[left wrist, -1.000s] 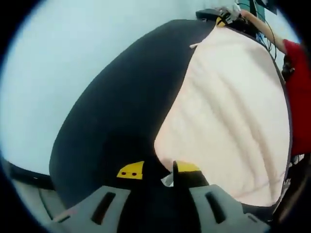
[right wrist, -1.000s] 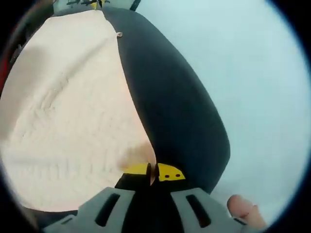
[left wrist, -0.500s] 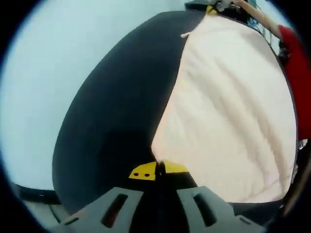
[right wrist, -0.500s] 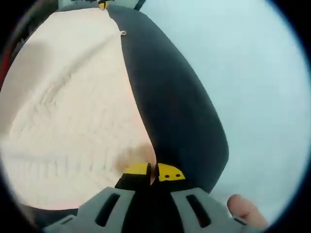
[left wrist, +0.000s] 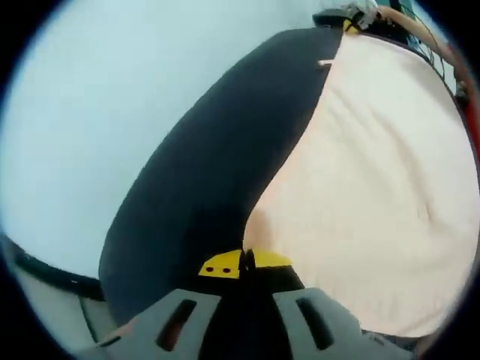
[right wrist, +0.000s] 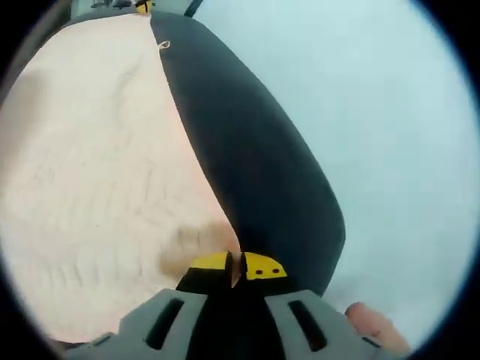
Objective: Fold the towel on the table until its edges align and the towel forms a compact rectangular stack.
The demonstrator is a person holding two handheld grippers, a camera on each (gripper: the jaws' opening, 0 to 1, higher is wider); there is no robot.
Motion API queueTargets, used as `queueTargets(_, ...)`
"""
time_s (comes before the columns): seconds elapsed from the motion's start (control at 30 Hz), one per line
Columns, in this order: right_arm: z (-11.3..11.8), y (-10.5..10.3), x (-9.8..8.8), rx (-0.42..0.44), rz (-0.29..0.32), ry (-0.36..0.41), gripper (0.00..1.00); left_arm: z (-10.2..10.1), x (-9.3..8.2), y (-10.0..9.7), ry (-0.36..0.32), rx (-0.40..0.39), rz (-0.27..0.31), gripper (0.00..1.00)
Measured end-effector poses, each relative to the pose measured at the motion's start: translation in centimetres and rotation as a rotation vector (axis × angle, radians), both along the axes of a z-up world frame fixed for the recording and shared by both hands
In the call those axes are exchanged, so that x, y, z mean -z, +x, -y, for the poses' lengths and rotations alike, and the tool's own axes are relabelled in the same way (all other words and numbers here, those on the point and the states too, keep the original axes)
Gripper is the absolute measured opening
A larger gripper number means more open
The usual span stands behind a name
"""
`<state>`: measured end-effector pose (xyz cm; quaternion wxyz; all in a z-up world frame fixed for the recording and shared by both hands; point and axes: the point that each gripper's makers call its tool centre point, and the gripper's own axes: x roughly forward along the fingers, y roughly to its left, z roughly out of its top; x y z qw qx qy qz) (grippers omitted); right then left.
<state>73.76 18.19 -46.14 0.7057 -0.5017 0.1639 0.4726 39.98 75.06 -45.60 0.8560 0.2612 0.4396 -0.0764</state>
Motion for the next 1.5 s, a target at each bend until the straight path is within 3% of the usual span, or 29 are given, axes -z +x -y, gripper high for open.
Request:
queueTargets(0.07,0.4,0.2,-0.8,0.018,0.012,0.016,0.13,-1.5,0.0,-0.5,0.0,-0.053,0.018,0.24)
queueTargets(0.13,1.0,-0.2,-2.7,0.071,0.005,0.083,0.18,-2.0,-1.2,-0.6,-0.05,-0.118,0.109,0.39)
queueTargets(0.2,2.2,-0.5,-5.0,0.111,0.059,0.098,0.21,-2.7,-3.3,-1.1,-0.067,-0.165,0.208,0.39)
queueTargets(0.23,2.6,-0.5,-5.6,0.106,0.088,0.088,0.2,-3.5,-4.3,-1.7,-0.029,-0.188,0.239,0.39)
queueTargets(0.3,2.9,-1.4,-8.0,0.09,0.162,0.09,0.17,-3.4,-6.2,-2.8,0.047,-0.139,0.289,0.38)
queueTargets(0.37,2.9,-4.2,-9.1,0.07,0.155,0.14,0.16,-0.8,-7.0,-4.5,0.034,-0.055,0.301,0.35)
queueTargets(0.43,3.4,-6.9,-9.4,0.041,0.164,0.15,0.15,1.2,-6.9,-6.3,0.054,-0.004,0.267,0.35)
queueTargets(0.57,5.3,-12.1,-8.4,-0.012,0.233,0.103,0.11,5.3,-6.3,-10.7,0.202,0.136,0.134,0.35)
queueTargets(0.6,5.5,-13.7,-7.8,-0.04,0.241,0.091,0.09,6.4,-6.4,-11.5,0.225,0.158,0.128,0.35)
queueTargets(0.67,6.5,-17.1,-6.0,-0.094,0.255,0.03,0.09,8.5,-6.7,-13.1,0.254,0.201,0.118,0.35)
queueTargets(0.73,8.1,-18.5,-5.3,-0.064,0.294,-0.012,0.09,10.1,-6.8,-14.7,0.27,0.223,0.113,0.33)
queueTargets(0.8,9.6,-20.5,-3.9,-0.121,0.318,-0.108,0.06,11.8,-6.4,-16.4,0.328,0.284,0.073,0.33)
queueTargets(0.87,11.0,-22.3,-3.7,-0.138,0.303,-0.114,0.07,13.1,-5.6,-18.1,0.342,0.31,0.033,0.33)
queueTargets(0.97,11.7,-25.0,-3.2,-0.144,0.189,-0.026,0.07,14.1,-5.2,-20.0,0.359,0.31,-0.006,0.34)
queueTargets(1.1,14.3,-26.5,-1.8,-0.171,0.156,-0.109,0.08,15.1,-4.8,-21.8,0.343,0.295,-0.017,0.33)
queueTargets(1.3,13.9,-29.5,-0.8,-0.264,0.102,-0.107,0.08,15.7,-3.7,-23.6,0.414,0.309,-0.099,0.33)
queueTargets(1.5,13.7,-29.0,0.1,-0.278,0.129,-0.131,0.08,16.4,-2.7,-24.1,0.417,0.305,-0.102,0.32)
